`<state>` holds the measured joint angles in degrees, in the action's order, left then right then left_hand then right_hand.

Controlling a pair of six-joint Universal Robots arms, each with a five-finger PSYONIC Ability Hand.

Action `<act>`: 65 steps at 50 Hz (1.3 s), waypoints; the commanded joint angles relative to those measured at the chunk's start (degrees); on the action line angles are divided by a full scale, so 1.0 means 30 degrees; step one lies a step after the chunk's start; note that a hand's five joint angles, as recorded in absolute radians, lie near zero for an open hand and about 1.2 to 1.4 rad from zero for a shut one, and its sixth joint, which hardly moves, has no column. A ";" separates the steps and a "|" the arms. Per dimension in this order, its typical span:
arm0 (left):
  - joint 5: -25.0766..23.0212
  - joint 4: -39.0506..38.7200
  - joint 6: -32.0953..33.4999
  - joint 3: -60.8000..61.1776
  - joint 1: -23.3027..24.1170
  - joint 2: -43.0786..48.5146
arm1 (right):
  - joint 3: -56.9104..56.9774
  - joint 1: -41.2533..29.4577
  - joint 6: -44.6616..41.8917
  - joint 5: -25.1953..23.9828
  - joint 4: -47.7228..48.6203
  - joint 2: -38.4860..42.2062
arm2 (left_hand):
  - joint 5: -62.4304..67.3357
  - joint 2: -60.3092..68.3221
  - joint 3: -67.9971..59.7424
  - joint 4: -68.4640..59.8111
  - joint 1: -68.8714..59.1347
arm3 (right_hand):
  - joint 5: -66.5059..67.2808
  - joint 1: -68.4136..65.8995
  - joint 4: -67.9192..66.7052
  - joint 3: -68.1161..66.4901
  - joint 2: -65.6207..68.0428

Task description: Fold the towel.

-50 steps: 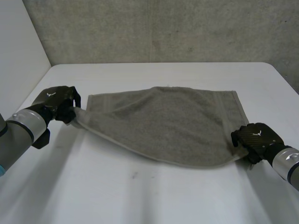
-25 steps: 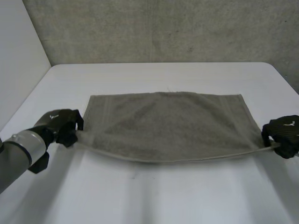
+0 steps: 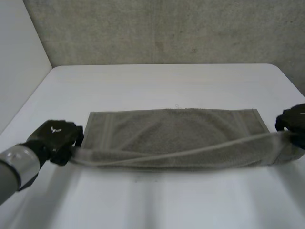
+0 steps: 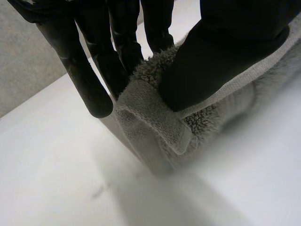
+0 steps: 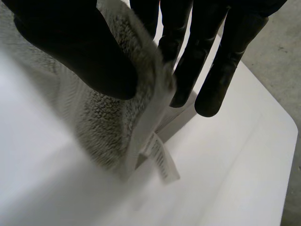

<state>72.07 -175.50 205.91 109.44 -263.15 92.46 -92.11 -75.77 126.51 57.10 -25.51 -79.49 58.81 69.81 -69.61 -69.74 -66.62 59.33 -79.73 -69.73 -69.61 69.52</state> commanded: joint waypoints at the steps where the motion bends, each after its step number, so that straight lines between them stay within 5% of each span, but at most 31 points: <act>1: 0.0089 -0.0971 -0.1488 -0.4633 0.0295 0.5156 | 0.3831 -0.3185 0.2506 0.2728 0.2523 0.4399 | 0.3731 0.3398 -0.3463 -0.3419 -0.4460 | 0.3557 -0.0091 -0.3424 -0.3462 0.3492; 19: 0.2957 -0.0738 -0.3422 -1.7019 0.2110 1.4555 | 1.0402 -0.5475 0.5615 0.5518 0.7508 1.0941 | 0.3731 0.3398 -0.3463 -0.3419 -0.4460 | 0.3557 -0.0091 -0.3424 -0.3462 0.3492; 30: 0.3194 -0.0122 -0.3451 -1.9106 0.2609 1.6318 | 1.2599 -0.5710 0.5586 0.6602 0.7567 1.3139 | 0.3731 0.3398 -0.3463 -0.3419 -0.4460 | 0.3557 -0.0091 -0.3424 -0.3462 0.3492; 31: 0.3194 -0.0122 -0.3422 -1.9164 0.2696 1.6376 | 1.2657 -0.5710 0.5586 0.6718 0.7567 1.3197 | 0.3572 0.3239 -0.3304 -0.3260 -0.4301 | -0.4305 0.7772 0.4439 0.4401 -0.4370; 32: 0.3223 -0.0151 -0.3451 -1.9194 0.2755 1.6406 | 1.2658 -0.5710 0.5586 0.6719 0.7567 1.3197 | -0.7531 -0.7865 0.7799 0.7844 0.6803 | -0.4384 0.7850 0.4518 0.4479 -0.4449; 33: 0.3224 -0.0151 -0.3451 -1.9194 0.2756 1.6406 | 1.2658 -0.5768 0.5615 0.6864 0.7567 1.3197 | -0.7642 -0.7976 0.7910 0.7955 0.6914 | -1.9776 2.3242 1.9910 1.9871 -1.9841; 34: 0.3253 -0.0122 -0.3451 -1.9281 0.2785 1.6377 | 1.2658 -0.5855 0.5673 0.6865 0.7567 1.3139 | -1.9602 -1.9936 1.9870 1.9914 1.8873 | -1.9776 2.3242 1.9910 1.9871 -1.9841; 49: 0.3165 -0.0063 -0.5326 -1.8110 0.2609 1.2393 | 1.1140 -0.6033 0.8221 0.6661 0.7538 0.8605 | -1.9602 -1.9936 1.9870 1.9914 1.8873 | -1.9776 2.3242 1.9910 1.9871 -1.9841; 65: 0.2931 -0.0913 -0.5267 -0.8911 0.2609 0.6826 | 0.3203 -0.4542 0.7434 0.5727 0.7391 0.3766 | -1.9602 -1.9936 1.9870 1.9914 1.8873 | -1.9204 2.2670 1.9337 1.9299 -1.9269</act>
<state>80.89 -176.91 190.15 75.26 -255.55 115.74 -73.61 -92.76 150.59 76.38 -3.50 -65.26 1.71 9.50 -9.58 -9.67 -9.89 2.62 -10.36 -9.97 -9.58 9.68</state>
